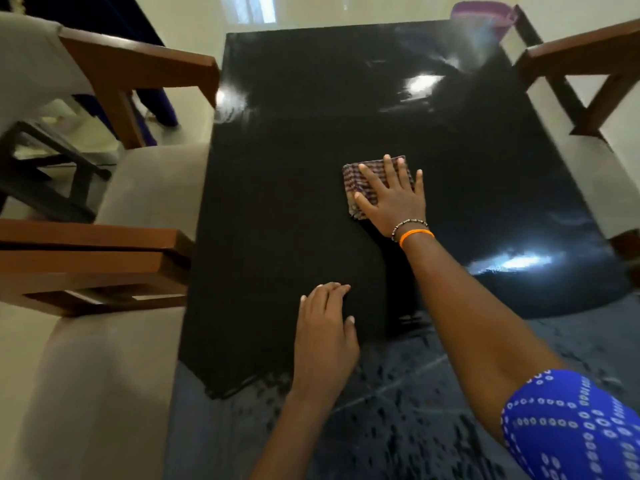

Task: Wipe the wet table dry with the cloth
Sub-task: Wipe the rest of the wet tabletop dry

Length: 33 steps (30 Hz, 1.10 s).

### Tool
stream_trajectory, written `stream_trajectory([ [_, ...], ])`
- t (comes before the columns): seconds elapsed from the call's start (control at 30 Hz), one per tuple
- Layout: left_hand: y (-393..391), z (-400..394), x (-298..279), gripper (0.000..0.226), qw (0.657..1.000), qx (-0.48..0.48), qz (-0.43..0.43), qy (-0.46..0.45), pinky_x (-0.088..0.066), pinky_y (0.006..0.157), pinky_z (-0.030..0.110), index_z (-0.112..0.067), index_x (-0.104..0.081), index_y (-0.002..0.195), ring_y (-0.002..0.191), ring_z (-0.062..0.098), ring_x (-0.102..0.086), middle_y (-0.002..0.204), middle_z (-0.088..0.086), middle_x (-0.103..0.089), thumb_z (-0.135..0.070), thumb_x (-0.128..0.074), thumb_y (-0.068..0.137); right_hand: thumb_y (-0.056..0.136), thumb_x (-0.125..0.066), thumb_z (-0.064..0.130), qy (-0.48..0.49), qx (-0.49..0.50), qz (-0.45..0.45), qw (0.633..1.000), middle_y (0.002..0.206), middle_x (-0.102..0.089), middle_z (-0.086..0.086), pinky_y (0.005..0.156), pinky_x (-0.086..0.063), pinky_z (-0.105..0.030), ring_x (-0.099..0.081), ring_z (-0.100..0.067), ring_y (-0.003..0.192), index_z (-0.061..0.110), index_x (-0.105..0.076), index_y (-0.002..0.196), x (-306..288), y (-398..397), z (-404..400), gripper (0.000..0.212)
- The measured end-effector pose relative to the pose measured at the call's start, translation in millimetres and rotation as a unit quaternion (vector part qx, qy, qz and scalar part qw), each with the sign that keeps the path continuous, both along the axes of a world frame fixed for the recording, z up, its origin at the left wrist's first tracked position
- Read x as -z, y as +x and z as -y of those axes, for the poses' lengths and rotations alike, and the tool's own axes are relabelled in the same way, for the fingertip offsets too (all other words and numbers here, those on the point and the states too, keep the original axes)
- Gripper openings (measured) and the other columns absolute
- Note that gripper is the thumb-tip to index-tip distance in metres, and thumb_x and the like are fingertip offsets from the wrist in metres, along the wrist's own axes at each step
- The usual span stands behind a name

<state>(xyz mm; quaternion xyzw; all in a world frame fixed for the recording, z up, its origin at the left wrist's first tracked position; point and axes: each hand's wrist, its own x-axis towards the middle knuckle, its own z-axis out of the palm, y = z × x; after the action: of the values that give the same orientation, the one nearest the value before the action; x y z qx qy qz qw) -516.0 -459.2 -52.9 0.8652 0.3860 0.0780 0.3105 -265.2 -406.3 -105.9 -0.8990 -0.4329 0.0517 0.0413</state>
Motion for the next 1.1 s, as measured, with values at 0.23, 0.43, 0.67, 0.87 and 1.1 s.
stream_trajectory([
  [0.23,46,47,6,0.051,0.994,0.060,-0.069,0.057,0.003,0.115,0.035,-0.026,-0.033,0.140,0.139,0.011,-0.021,0.145,-0.008,-0.033,-0.030,-0.049,0.091,0.091,-0.034,0.057,0.018,0.168,-0.006,0.986,0.160,-0.008,-0.005,0.115,0.002,-0.055,-0.001,-0.029,0.147,0.045,-0.018,0.145,-2,120,135,0.058],
  [0.43,57,58,13,0.052,0.991,0.039,-0.105,0.077,0.007,0.114,0.040,-0.023,-0.039,0.136,0.139,0.016,-0.025,0.142,-0.004,-0.037,-0.040,-0.052,0.089,0.093,-0.029,0.058,0.000,0.258,-0.006,0.966,0.160,-0.007,-0.007,0.116,0.001,-0.054,-0.001,-0.031,0.147,0.041,-0.015,0.147,-4,162,204,0.059],
  [0.67,50,56,11,0.050,0.996,0.027,-0.066,0.060,0.007,0.115,0.040,-0.021,-0.037,0.138,0.139,0.014,-0.026,0.143,-0.004,-0.038,-0.031,-0.050,0.091,0.092,-0.033,0.055,0.013,0.271,-0.006,0.962,0.159,-0.004,-0.016,0.117,0.001,-0.056,0.002,-0.038,0.146,0.033,-0.016,0.149,-7,114,179,0.063],
  [0.87,25,55,8,0.057,0.996,-0.045,-0.063,0.053,0.004,0.114,0.040,-0.017,-0.032,0.141,0.139,0.015,-0.026,0.144,0.000,-0.036,-0.011,-0.053,0.088,0.088,-0.040,0.056,0.054,0.085,-0.041,0.994,0.159,-0.005,-0.013,0.115,0.006,-0.052,0.003,-0.036,0.146,0.037,-0.019,0.147,-4,-7,101,0.066],
  [1.1,-7,68,9,0.059,0.989,-0.083,-0.113,0.046,0.000,0.118,0.044,-0.016,-0.029,0.141,0.138,0.017,-0.027,0.143,0.002,-0.037,-0.012,-0.054,0.088,0.090,-0.039,0.056,0.027,-0.193,-0.084,0.977,0.160,-0.001,-0.009,0.115,0.009,-0.050,0.006,-0.031,0.147,0.036,-0.020,0.147,-5,-111,62,0.064],
])
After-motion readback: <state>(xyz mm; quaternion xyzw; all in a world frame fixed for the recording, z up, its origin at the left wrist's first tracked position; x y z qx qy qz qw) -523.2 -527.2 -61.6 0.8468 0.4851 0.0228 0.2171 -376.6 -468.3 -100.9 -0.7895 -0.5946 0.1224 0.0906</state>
